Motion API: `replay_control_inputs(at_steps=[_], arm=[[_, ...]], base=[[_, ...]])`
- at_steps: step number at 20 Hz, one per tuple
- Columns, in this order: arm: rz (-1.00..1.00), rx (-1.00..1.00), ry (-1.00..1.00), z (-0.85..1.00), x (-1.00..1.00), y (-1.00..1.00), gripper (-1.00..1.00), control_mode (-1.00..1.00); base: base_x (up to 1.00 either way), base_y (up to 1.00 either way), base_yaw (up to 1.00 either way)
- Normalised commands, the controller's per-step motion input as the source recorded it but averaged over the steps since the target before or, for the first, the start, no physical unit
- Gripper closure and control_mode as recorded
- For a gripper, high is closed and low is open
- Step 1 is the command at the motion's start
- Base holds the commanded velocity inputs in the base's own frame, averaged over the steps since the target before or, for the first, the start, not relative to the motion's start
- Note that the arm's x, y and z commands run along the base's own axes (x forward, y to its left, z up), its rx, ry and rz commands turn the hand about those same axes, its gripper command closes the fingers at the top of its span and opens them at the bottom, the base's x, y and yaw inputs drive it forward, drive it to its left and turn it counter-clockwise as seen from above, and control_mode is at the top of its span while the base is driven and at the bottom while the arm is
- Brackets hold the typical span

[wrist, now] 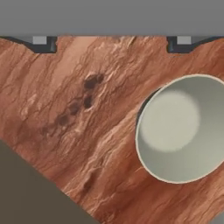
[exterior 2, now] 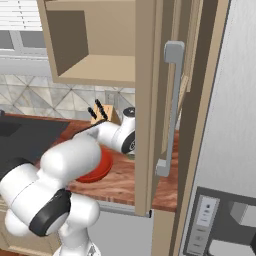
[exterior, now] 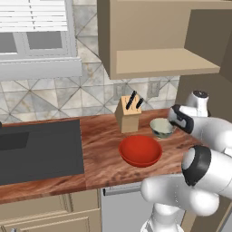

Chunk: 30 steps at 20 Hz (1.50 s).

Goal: Pick up the bowls on the counter and stack them on top of one another in the open cabinet. Place the smaller bowl on top of the larger bowl.

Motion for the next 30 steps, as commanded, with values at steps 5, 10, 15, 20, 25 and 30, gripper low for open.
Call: replay_control_inputs(at_steps=[5,10,15,20,25,30], arm=[[-0.06,0.06,-0.02,-0.39,0.42,0.0,-1.0,-1.0],[-0.05,0.02,-0.05,-0.34,0.35,0.0,-1.0,-1.0],[-0.03,0.0,-0.04,-0.29,0.35,0.0,-1.0,-1.0],[-0.02,0.0,-0.04,-0.19,0.31,0.0,-1.0,-1.0],[0.0,0.01,-0.03,-0.25,0.23,0.0,-1.0,-1.0],[0.0,0.02,-0.04,-0.18,0.16,0.0,-1.0,-1.0]], base=[[0.0,0.0,0.0],[0.0,0.0,0.0],[0.0,0.0,0.0],[0.0,0.0,0.0],[0.0,0.0,0.0],[0.0,0.0,0.0]])
